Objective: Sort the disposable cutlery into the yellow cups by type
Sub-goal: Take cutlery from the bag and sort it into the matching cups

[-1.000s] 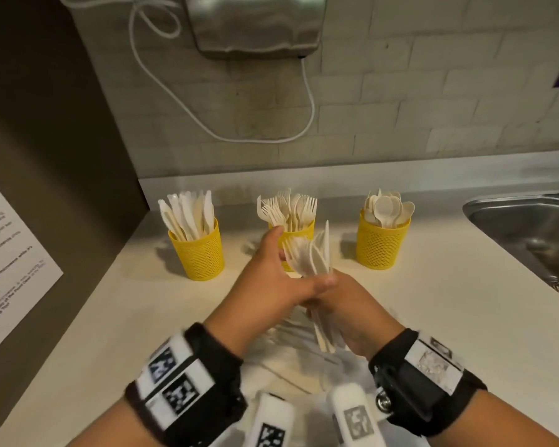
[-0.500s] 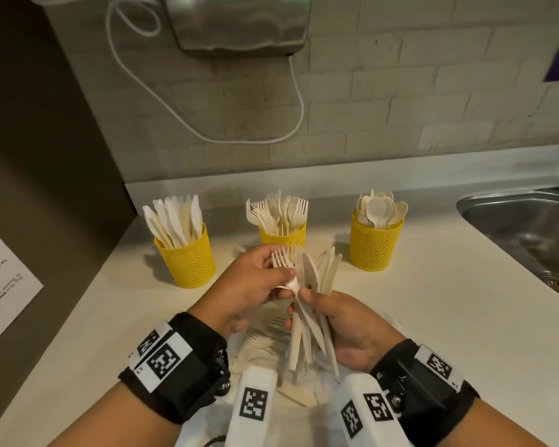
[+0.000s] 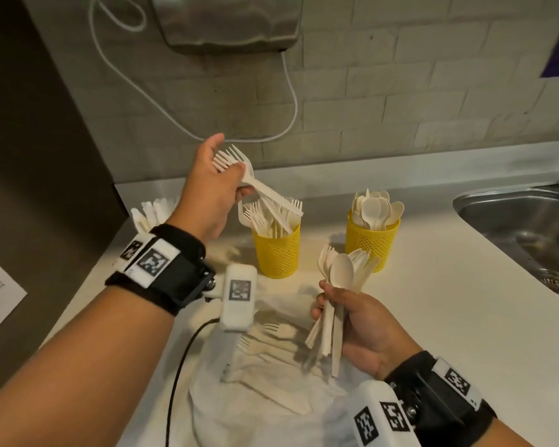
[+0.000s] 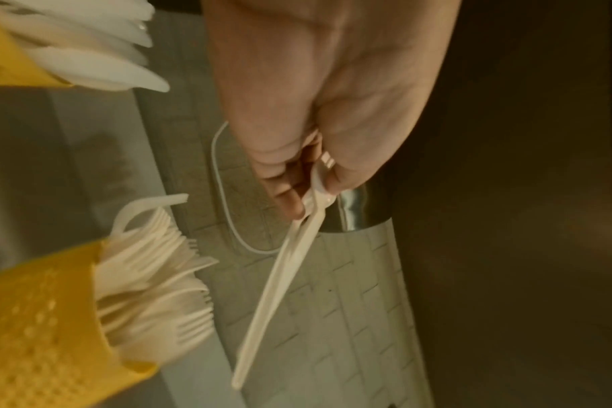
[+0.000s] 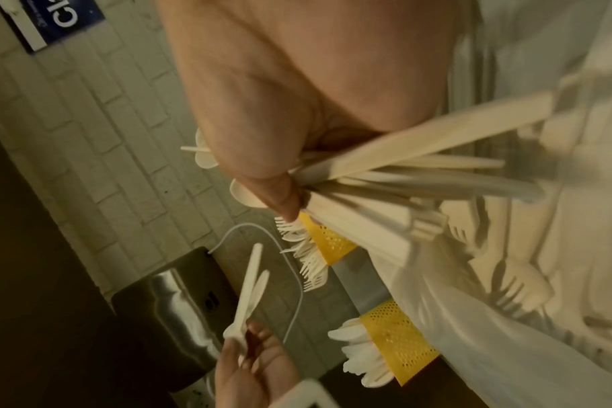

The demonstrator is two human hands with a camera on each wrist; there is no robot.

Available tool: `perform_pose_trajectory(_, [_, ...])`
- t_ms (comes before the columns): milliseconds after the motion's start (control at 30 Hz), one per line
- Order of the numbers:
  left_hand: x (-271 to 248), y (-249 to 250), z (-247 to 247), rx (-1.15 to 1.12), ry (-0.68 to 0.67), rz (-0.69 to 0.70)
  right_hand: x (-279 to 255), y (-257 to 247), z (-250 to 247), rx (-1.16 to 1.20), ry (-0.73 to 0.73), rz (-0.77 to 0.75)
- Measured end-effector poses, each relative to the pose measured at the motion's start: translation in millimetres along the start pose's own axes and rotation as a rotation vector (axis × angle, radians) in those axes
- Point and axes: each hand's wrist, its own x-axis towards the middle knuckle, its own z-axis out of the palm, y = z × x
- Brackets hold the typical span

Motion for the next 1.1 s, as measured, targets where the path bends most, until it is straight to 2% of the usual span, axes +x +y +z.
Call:
perform_pose_trajectory(167, [18.7,-23.6,12.9,0.388,0.03,0.118,-5.5,-0.7,-6.1,-0.006,-0.002,-0.046])
perform_pose_trajectory(267, [23.3,-37.4,16.3,0.6,-0.005,0.195,-8.5,-1.9,-8.7,-0.008,0.01,-0.074])
perform_pose_trajectory(367, [24.4,-49.1,20.0,0.78,-0.097,0.193,-10.6,-2.2,-10.1,-0.012,0.005,-0.072])
perform_pose_trajectory(467, [22.7,-60.7,22.5,1.056,-0.248,0.182,-10.9,-1.7,-11.9,-0.021,-0.024,-0.049])
perform_pose_trajectory(533, [17.4,-61.7,21.2,1.199,-0.292,0.188,-10.5,-0.9,-13.5,-0.054,-0.04,-0.048])
perform_pose_trajectory(600, [6.4,-52.6,19.8,1.156,-0.231,0.251,-10.2,-0.6,-13.1,-0.108,-0.052,-0.047])
perform_pose_trajectory(667, [-13.3,-41.7,18.2,0.942,-0.201,0.245,-10.1,-0.2,-11.1,-0.148,-0.065,-0.037])
perform_pose_trajectory(700, [-25.1,-39.1,18.0,0.802,-0.265,0.156,-9.9,0.0,-9.5,-0.165,-0.074,-0.03])
perform_pose_trajectory(800, [-58.4,-44.2,20.0,0.464,-0.599,-0.222,-8.7,1.7,-3.3,-0.212,-0.101,-0.006])
perform_pose_trajectory(867, [-66.6,-50.6,18.9,0.336,-0.643,-0.295,-8.2,3.0,1.4,-0.247,-0.109,0.004])
perform_pose_trajectory(1000, [-61.3,-43.7,14.3,0.284,-0.499,-0.21,-6.7,2.5,6.4,-0.195,-0.088,0.049])
perform_pose_trajectory(1067, [-50.1,-35.2,8.1,0.182,-0.274,-0.102,-4.7,0.6,4.5,-0.091,-0.055,0.05])
perform_pose_trajectory(1100, [-43.4,-30.1,4.4,0.146,-0.142,0.009,-3.6,-0.7,2.4,-0.062,-0.037,0.04])
